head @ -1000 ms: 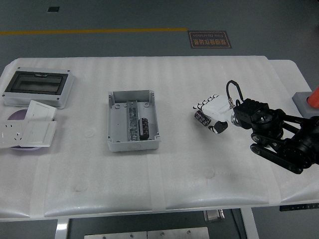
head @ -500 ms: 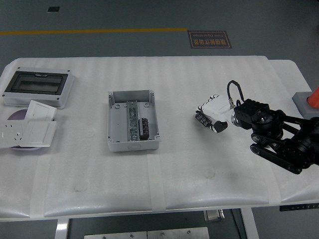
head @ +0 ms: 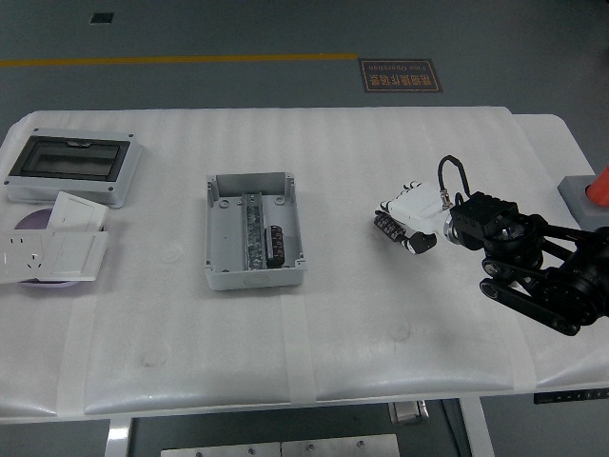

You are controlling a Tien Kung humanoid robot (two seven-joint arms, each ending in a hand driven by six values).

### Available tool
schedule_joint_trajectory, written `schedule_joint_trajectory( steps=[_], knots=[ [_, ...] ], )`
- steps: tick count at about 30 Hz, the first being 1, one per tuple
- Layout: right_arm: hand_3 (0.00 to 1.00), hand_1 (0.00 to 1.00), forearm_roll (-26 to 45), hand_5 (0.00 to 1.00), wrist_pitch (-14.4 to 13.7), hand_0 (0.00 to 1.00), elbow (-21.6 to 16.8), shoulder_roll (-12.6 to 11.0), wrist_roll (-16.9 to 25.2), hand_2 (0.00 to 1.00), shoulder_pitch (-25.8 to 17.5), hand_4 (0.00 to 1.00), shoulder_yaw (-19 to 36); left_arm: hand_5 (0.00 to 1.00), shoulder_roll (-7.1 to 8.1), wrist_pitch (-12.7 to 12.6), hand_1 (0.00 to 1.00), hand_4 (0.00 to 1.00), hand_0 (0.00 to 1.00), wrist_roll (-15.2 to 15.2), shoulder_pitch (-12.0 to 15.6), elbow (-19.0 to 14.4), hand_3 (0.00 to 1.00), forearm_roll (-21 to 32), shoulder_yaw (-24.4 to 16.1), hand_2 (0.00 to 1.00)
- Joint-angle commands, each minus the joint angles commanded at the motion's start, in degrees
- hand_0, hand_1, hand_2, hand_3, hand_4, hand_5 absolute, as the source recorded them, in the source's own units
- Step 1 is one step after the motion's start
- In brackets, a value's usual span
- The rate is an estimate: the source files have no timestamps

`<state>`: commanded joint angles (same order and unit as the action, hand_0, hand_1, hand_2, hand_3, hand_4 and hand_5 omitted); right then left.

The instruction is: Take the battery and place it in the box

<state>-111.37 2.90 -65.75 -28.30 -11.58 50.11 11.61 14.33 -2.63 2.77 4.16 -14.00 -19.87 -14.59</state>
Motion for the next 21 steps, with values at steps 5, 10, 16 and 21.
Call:
schedule_joint_trajectory(
  steps=[5, 10, 16, 21],
  knots=[
    [0.682, 0.821, 4.7, 0.131, -7.2, 0.98, -5.2, -2.8, -5.3, 0.698, 2.0, 0.339, -5.8, 0.309, -0.15, 0.0, 0.674, 0.652, 0.668, 0.0, 0.2, 0.1, 0.647, 0.3, 0.3, 0.619],
    [0.682, 0.821, 8.2, 0.131, -15.0, 0.98, -11.1, -4.2, -9.9, 0.698, 2.1, 0.339, -5.4, 0.309, -0.27, 0.0, 0.674, 0.652, 0.668, 0.0, 0.3, 0.1, 0.647, 0.5, 0.4, 0.619],
    [0.687, 0.819, 9.1, 0.138, -22.0, 0.979, -18.3, -0.6, -11.6, 0.697, -2.2, 0.349, 3.1, 0.317, -0.71, 0.0, 0.674, 0.656, 0.668, 0.0, 0.7, 0.2, 0.648, 0.8, 0.9, 0.619],
    [0.695, 0.817, 10.9, 0.167, -25.8, 0.969, -21.2, 4.3, -9.8, 0.702, -4.9, 0.381, 10.3, 0.327, -0.89, 0.0, 0.673, 0.661, 0.668, -0.1, 0.8, 0.3, 0.65, 1.2, 1.1, 0.619]
  ],
)
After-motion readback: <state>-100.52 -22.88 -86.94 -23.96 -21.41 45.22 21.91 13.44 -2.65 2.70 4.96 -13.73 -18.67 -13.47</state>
